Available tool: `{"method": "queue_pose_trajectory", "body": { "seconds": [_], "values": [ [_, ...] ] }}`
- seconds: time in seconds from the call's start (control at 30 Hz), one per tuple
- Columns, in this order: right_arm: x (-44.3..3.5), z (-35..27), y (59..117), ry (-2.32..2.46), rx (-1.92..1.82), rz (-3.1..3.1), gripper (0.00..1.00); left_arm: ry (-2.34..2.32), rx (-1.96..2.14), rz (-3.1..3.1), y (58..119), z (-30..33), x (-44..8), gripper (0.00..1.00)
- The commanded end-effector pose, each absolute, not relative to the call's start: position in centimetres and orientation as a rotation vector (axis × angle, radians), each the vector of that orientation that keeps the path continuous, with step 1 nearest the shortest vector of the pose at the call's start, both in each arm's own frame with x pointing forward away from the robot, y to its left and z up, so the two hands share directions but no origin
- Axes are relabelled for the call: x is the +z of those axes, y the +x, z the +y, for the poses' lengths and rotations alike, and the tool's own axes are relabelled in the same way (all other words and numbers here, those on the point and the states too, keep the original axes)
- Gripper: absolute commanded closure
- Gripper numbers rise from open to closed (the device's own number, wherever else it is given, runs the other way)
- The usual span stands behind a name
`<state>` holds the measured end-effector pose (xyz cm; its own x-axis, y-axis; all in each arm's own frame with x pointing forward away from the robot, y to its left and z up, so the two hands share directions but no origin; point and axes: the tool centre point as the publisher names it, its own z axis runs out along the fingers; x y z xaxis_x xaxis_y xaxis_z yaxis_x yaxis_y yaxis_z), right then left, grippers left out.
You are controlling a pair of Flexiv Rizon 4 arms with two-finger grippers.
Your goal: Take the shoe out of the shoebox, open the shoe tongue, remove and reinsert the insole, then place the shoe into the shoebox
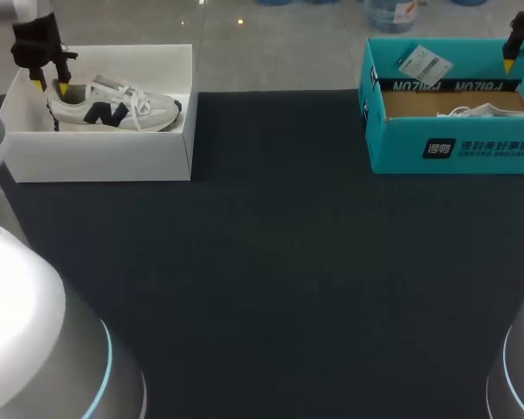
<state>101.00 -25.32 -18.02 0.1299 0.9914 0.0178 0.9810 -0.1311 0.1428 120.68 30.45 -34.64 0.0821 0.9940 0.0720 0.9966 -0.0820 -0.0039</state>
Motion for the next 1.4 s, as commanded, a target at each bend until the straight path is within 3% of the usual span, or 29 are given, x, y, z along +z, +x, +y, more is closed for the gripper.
{"method": "queue_pose_trajectory", "body": {
  "seconds": [0.03,0.8,1.0,1.13,1.23,1.4],
  "values": [
    [-18.0,-25.3,101.0,2.287,0.164,2.002,0.00,-2.248,-0.038,-2.101,122.1,30.8,-35.9,0.53],
    [-18.0,-25.3,101.0,2.287,0.164,2.002,0.00,-2.162,0.024,-2.112,122.3,31.7,-40.0,0.58],
    [-18.0,-25.3,101.0,2.287,0.164,2.002,0.00,-2.132,0.018,-2.099,122.4,32.0,-40.8,0.68],
    [-18.0,-25.3,101.0,2.287,0.164,2.002,0.00,-2.127,0.021,-2.100,122.4,32.2,-40.7,0.83],
    [-18.0,-25.3,101.0,2.287,0.164,2.002,0.00,-2.132,0.017,-2.107,122.5,32.3,-40.1,1.00],
    [-18.0,-25.3,101.0,2.287,0.164,2.002,0.00,-2.153,-0.017,-2.108,122.7,32.3,-38.5,1.00]
  ]
}}
